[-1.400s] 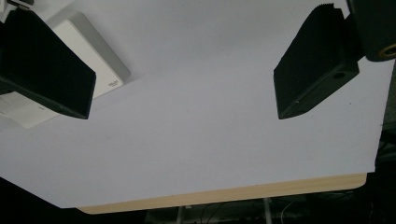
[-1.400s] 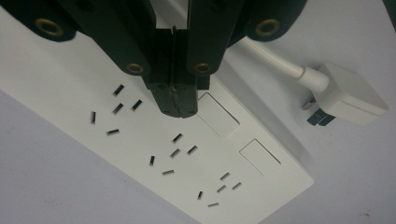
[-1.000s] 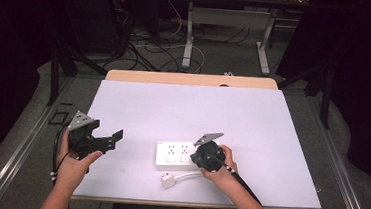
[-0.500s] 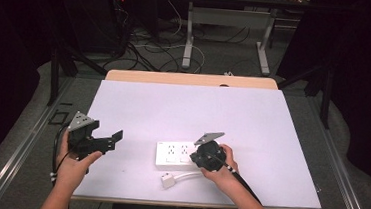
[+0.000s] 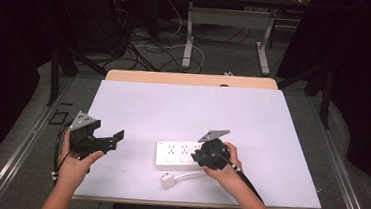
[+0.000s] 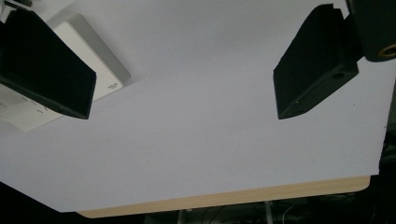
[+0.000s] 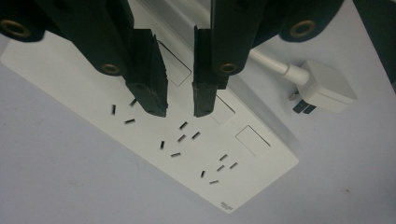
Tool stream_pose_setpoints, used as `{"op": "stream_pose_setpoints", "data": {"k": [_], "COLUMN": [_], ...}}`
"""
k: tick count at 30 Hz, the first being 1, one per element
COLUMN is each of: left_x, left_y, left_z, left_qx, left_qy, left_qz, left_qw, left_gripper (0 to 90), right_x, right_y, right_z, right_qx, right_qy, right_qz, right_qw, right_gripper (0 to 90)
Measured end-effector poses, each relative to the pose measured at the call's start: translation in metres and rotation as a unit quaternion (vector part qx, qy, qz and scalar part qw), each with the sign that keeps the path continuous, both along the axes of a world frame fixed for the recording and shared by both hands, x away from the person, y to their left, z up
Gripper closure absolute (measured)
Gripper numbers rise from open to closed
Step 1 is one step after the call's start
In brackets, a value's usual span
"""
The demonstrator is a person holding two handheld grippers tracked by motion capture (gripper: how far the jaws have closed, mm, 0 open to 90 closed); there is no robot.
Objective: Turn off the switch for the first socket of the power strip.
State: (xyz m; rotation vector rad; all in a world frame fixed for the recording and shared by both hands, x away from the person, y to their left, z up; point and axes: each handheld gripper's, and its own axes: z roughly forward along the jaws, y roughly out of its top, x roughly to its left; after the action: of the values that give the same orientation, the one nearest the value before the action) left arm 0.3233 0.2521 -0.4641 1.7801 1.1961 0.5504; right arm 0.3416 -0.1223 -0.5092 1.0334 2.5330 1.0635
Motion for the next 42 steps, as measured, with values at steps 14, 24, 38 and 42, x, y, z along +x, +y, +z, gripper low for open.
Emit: {"op": "stream_pose_setpoints", "data": {"k": [14, 24, 38, 42], "left_x": [0.0, 0.0, 0.0, 0.0], "left_y": [-0.001, 0.0, 0.001, 0.001], "left_z": [-0.001, 0.0, 0.0, 0.001], "left_qx": [0.001, 0.001, -0.001, 0.0], "left_qy": [0.002, 0.0, 0.001, 0.0], "left_qz": [-0.001, 0.001, 0.002, 0.002], "left_qw": [1.0, 1.0, 1.0, 1.0], "left_gripper": [5.8, 5.8, 5.9, 5.9], "right_x": [-0.001, -0.001, 0.001, 0.002], "right_y": [-0.012, -0.021, -0.049, -0.059], "right_z": [0.016, 0.024, 0.041, 0.047], "right_qx": [0.019, 0.014, 0.037, 0.042], "right_qy": [-0.004, -0.029, -0.037, -0.033], "right_qz": [-0.006, -0.015, -0.053, -0.066], "right_qw": [0.9998, 0.9994, 0.9972, 0.9964], "right_gripper": [57.4, 41.1, 27.6, 19.5]}}
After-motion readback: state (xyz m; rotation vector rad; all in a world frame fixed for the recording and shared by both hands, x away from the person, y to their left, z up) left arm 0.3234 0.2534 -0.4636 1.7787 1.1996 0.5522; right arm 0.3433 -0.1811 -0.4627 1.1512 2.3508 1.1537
